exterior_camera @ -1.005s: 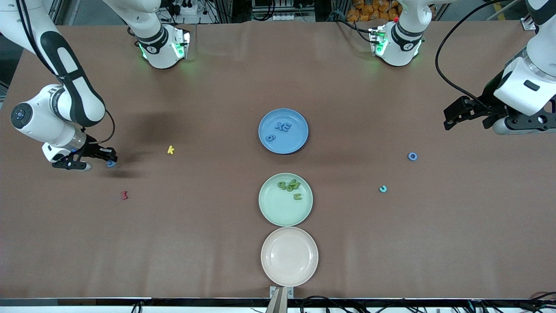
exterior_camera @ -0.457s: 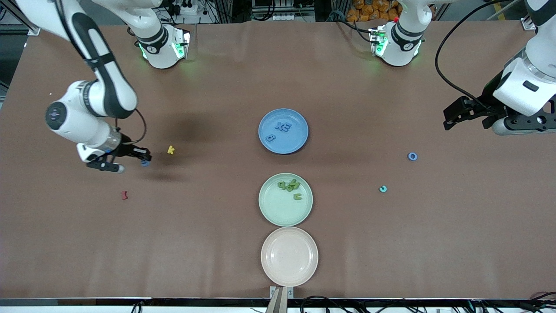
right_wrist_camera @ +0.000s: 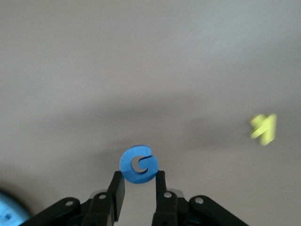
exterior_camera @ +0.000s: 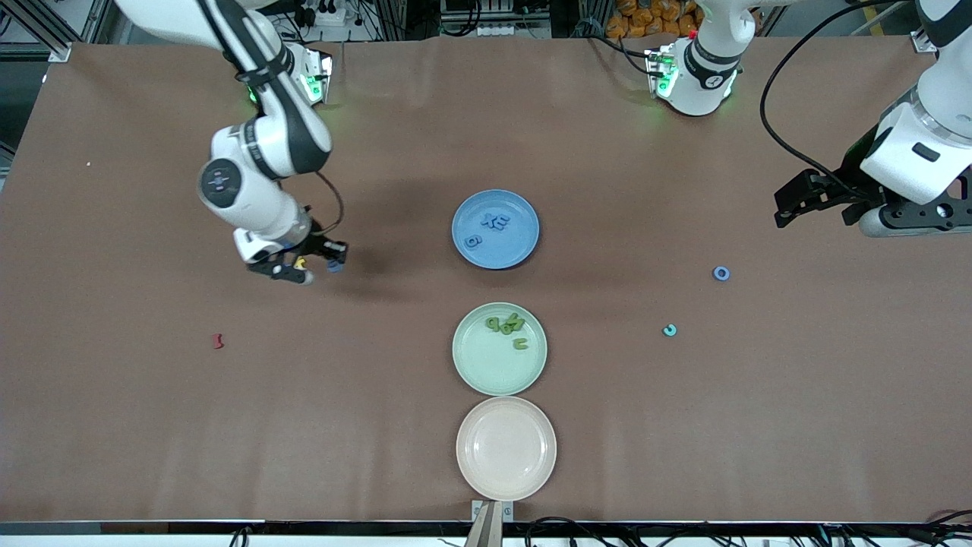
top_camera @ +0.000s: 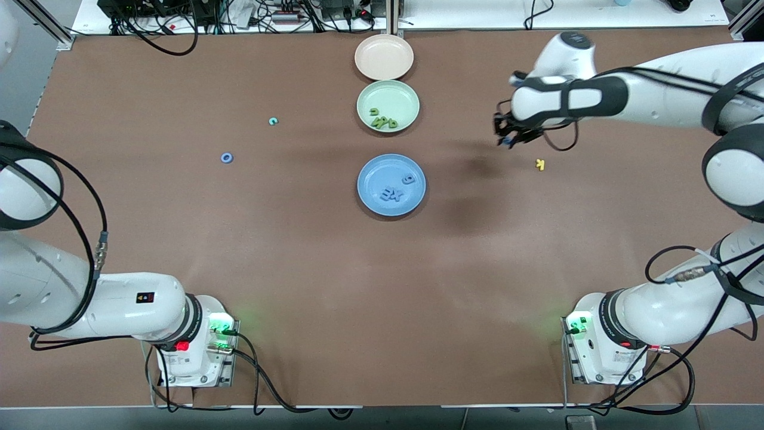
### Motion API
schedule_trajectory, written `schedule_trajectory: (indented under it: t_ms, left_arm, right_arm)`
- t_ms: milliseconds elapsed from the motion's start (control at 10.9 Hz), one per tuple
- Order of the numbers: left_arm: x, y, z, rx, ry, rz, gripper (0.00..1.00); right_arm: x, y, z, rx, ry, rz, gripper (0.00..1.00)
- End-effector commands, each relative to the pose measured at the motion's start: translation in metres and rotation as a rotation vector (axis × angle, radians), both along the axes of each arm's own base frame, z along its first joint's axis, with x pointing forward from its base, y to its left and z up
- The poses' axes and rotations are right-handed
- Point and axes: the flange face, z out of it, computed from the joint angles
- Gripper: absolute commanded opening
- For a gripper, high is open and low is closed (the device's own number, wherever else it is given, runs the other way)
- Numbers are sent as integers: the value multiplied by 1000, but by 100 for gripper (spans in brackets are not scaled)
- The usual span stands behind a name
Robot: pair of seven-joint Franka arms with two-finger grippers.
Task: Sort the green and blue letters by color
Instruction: 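Carry the blue G with the right gripper over the blue plate, then open the right gripper to drop the blue G on the blue plate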
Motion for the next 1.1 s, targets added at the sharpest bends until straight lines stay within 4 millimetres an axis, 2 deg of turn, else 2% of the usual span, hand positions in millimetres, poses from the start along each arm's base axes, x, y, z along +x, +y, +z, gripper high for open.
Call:
schedule_trajectory:
  t_ms: [0, 274, 457, 548, 731, 822, 913, 1005]
  left_arm:
    - [-1, 3, -1, 14, -7, -23, 100]
    - [1, 2, -4, 15, -2, -24, 100]
    - [1, 2, -5, 16, -1, -24, 100]
    - [1, 2, -5, 16, 1, -24, 100]
    - [1, 2, -6, 16, 2, -24, 100]
    - [1, 2, -6, 17, 2, -23, 100]
    - [1, 2, -5, 17, 1, -23, 100]
    - [1, 2, -5, 17, 1, -23, 100]
  right_arm:
    - [-30, 84, 13, 12, -7, 17, 18]
    - [-29, 184, 26, 67, -33, 66, 18]
    - [-35, 235, 13, 77, -23, 48, 18]
    - [-44, 257, 1, 71, -9, 41, 18]
    - [-69, 284, -27, 34, 16, 29, 18]
    - [-76, 296, -36, 20, 26, -15, 21]
    - [-73, 308, -40, 11, 29, -72, 22]
    - [-74, 313, -42, 0, 25, -109, 35]
